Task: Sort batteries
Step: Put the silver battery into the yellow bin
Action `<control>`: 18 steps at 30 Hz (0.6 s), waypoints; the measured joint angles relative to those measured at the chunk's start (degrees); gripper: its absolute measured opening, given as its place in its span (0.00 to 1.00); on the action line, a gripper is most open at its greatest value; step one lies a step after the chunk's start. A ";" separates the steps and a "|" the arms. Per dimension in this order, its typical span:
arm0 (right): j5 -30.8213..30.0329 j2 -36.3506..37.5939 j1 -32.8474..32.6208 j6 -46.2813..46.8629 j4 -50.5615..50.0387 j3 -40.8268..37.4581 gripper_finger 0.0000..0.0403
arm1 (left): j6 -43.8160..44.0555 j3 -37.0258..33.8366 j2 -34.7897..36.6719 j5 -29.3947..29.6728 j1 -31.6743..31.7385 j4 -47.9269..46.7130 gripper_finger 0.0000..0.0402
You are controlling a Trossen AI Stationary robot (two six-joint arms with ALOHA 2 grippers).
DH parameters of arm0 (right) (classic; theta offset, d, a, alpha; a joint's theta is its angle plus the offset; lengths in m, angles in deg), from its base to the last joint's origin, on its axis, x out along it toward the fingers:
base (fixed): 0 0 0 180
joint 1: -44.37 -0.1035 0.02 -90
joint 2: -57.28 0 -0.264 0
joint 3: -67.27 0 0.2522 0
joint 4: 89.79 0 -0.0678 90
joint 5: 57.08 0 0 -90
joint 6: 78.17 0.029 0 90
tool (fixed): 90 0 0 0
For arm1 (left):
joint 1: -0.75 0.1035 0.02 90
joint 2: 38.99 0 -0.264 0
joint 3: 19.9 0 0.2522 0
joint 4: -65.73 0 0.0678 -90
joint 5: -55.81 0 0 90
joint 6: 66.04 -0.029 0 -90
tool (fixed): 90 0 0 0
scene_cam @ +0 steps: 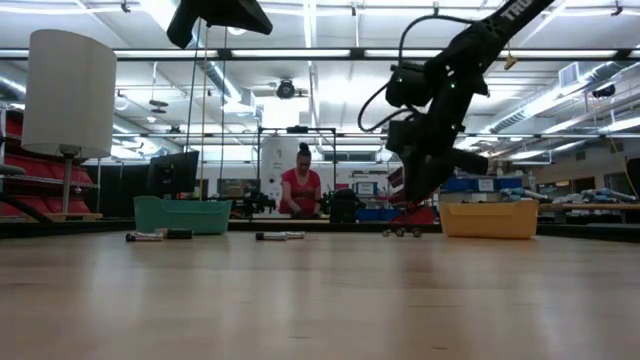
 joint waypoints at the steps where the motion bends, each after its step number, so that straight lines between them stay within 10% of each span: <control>1: -0.80 -0.60 0.00 -0.19 0.10 0.00 0.27 | 0.07 0.01 0.00 0.00 0.00 0.01 0.03; 18: -5.35 -11.38 2.07 -5.48 -8.86 14.08 0.26 | 1.83 0.00 0.00 0.01 0.00 -0.03 0.03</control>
